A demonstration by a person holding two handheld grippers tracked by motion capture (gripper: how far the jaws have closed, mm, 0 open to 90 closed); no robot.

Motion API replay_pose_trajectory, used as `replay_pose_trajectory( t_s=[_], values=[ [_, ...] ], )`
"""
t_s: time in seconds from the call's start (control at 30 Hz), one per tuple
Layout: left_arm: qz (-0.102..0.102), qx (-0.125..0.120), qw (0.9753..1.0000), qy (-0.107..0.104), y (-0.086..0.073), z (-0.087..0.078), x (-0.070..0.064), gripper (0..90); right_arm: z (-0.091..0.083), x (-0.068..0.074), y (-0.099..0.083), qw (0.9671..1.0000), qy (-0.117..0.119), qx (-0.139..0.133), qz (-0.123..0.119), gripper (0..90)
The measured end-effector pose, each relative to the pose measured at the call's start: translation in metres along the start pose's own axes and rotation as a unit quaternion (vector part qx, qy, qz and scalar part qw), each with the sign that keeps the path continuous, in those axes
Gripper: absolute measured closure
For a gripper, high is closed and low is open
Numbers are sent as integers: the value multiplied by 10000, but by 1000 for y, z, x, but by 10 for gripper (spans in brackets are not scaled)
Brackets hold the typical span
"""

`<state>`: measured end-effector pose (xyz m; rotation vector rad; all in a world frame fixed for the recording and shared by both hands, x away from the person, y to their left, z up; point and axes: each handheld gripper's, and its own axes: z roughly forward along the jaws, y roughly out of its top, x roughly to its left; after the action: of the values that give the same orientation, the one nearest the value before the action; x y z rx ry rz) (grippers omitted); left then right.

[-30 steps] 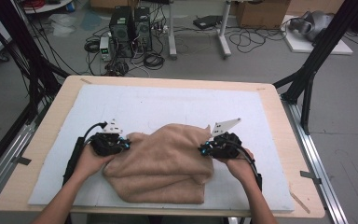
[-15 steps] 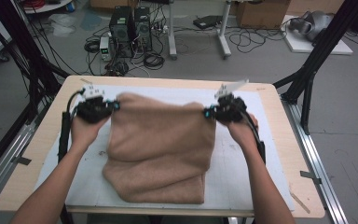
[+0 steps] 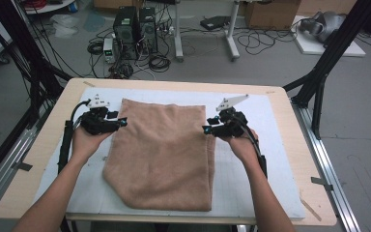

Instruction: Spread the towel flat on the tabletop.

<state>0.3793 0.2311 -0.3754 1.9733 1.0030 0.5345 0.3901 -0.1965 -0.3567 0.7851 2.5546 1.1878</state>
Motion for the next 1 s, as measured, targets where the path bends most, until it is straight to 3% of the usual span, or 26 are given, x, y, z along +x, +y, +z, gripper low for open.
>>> replay_pose_trajectory(
  t_s=[0.17,0.37,0.6,0.7,0.73,0.83,0.9,0.97,1.0],
  values=[
    [82,48,9995,-306,-25,-18,-15,472,-5,31,-21,9992,342,-117,-180,556],
    [203,-3,9987,-475,-56,-38,-32,426,-7,61,-45,9967,673,-206,-412,534],
    [316,425,9960,-716,-89,-37,-42,436,7,83,-66,9939,943,-39,-578,528],
    [348,718,9930,-873,-100,-27,-43,535,18,85,-72,9936,977,135,-552,554],
    [490,575,9938,-817,-103,-27,-44,561,22,85,-74,9933,1000,207,-543,577],
    [488,467,9946,-791,-105,-28,-44,661,37,86,-80,9920,1066,462,-489,642],
    [457,436,9949,-792,-105,-28,-43,731,40,82,-83,9923,1155,317,-311,740],
    [490,478,9946,-781,-103,-27,-45,838,40,78,-82,9914,1251,284,-262,843],
    [483,518,9945,-766,-101,-27,-45,849,39,79,-81,9915,1222,330,-308,851]
  ],
)
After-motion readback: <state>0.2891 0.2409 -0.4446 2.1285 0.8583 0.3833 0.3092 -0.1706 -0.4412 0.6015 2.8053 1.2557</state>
